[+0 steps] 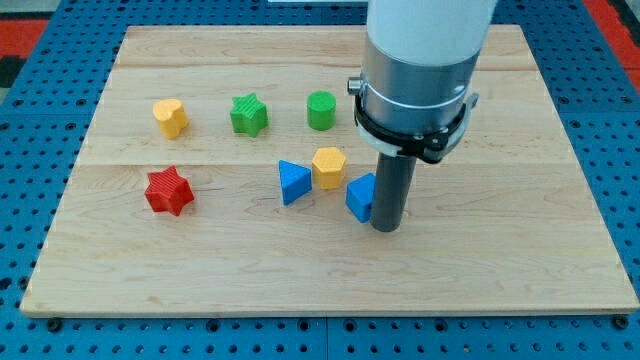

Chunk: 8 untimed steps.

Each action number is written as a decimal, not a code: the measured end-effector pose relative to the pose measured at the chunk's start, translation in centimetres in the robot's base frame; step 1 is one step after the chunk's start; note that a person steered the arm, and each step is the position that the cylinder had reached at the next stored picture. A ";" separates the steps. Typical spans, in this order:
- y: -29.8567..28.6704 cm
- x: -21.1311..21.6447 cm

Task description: Move the red circle to the top right of the green circle

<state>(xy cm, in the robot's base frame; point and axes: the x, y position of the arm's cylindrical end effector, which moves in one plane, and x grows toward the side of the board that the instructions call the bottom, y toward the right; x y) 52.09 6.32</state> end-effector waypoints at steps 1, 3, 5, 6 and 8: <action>0.0 -0.5; 0.0 -2.3; 7.0 -5.7; 9.8 -9.5; 9.1 -13.9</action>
<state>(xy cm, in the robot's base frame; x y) 38.17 15.46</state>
